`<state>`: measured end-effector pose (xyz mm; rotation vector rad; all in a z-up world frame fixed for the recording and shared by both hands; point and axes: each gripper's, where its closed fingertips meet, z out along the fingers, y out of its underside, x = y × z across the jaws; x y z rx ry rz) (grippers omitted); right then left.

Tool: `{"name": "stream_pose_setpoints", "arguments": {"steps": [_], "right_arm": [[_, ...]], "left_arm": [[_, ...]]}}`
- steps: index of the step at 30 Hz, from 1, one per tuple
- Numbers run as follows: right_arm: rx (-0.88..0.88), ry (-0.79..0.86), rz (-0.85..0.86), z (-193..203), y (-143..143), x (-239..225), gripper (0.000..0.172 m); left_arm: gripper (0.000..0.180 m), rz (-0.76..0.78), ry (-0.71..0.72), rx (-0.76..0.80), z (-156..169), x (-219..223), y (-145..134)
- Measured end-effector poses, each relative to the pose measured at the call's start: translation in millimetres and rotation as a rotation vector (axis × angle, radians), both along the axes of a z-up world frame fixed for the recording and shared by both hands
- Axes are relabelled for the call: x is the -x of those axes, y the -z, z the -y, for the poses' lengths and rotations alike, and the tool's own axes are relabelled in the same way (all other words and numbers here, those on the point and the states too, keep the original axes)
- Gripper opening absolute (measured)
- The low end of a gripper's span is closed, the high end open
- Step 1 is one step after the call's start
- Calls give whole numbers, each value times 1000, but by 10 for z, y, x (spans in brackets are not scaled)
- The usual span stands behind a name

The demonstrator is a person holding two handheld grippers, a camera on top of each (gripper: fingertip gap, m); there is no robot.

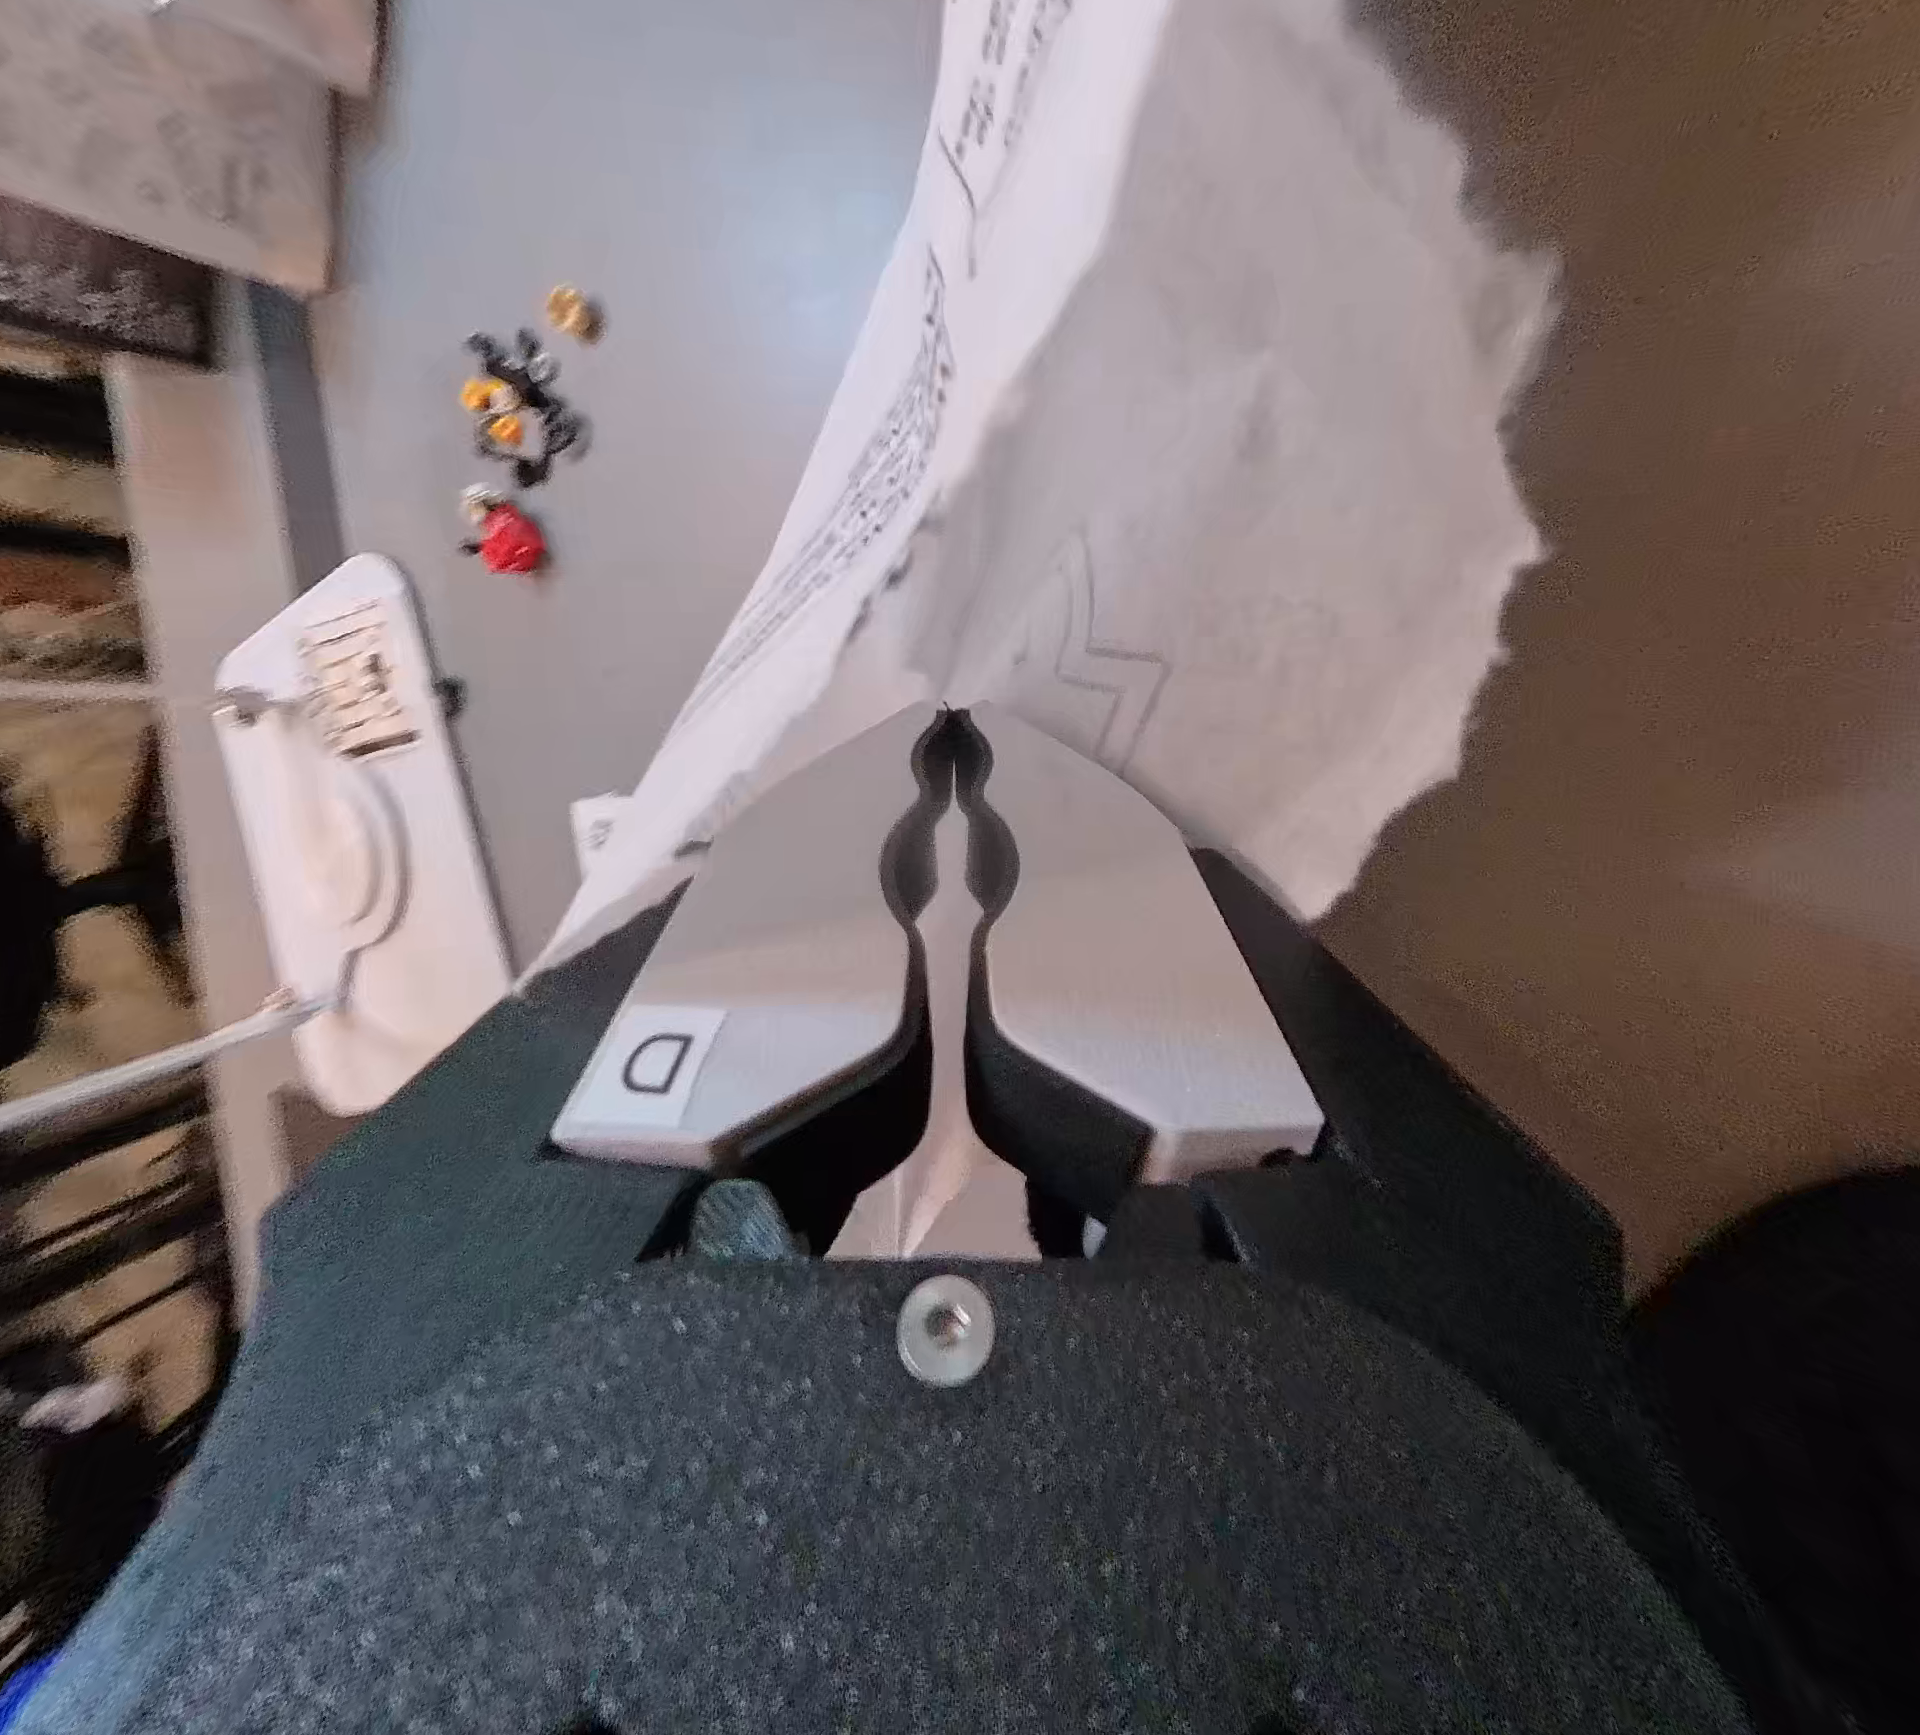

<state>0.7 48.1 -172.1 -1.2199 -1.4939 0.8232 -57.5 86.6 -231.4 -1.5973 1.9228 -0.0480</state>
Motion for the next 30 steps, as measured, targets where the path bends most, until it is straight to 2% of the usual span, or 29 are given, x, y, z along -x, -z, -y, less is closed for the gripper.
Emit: {"name": "stream_pose_setpoints", "arguments": {"steps": [1,4,7,8,11,19,23,27,30], "right_arm": [[4,-5,-3,5,0,-3,0],[10,-17,-9,21,-12,-10,0],[18,-38,-14,50,-12,-11,0],[21,-43,-20,56,-21,-14,0],[26,-60,-13,85,-2,-10,0],[92,-99,-44,105,-4,-27,0],[115,-128,-46,141,-21,-48,0],[150,-174,-61,206,-48,-78,0],[192,-234,-59,294,-35,-67,0]], "left_arm": [[0,18,10,40,32,-9,-7],[0,21,9,47,17,7,-11],[3,-42,12,35,33,34,79],[20,-64,18,46,60,39,123],[27,-115,38,64,136,47,204],[33,-190,215,67,425,-26,257],[41,-99,231,138,499,-87,123],[22,92,189,241,507,-173,-135],[7,83,104,163,337,-158,-172]]}}
